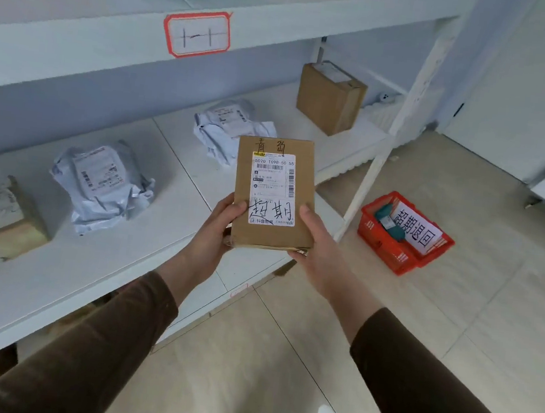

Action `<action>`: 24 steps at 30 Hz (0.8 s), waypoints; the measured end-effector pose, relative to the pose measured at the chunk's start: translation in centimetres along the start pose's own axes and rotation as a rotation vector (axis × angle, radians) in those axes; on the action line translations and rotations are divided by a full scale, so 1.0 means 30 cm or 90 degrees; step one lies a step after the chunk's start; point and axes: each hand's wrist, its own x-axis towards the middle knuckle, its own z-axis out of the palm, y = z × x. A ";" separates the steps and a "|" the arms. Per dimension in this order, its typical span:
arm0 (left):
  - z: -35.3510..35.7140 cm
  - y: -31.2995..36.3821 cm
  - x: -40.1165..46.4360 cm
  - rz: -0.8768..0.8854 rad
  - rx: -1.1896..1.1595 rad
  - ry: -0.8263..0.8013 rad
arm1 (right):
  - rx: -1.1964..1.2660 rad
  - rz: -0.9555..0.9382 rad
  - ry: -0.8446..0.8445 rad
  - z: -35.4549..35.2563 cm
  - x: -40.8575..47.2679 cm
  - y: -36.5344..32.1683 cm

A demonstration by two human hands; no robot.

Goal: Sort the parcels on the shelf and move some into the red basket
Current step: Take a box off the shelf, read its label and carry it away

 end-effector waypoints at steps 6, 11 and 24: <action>0.307 -0.046 0.198 -0.048 0.002 -0.080 | 0.107 0.006 0.148 -0.326 0.007 -0.054; 0.631 -0.103 0.396 -0.074 0.023 -0.128 | 0.125 -0.006 0.204 -0.662 0.016 -0.118; 1.352 -0.241 0.810 -0.153 0.042 -0.177 | 0.111 0.050 0.278 -1.440 0.153 -0.285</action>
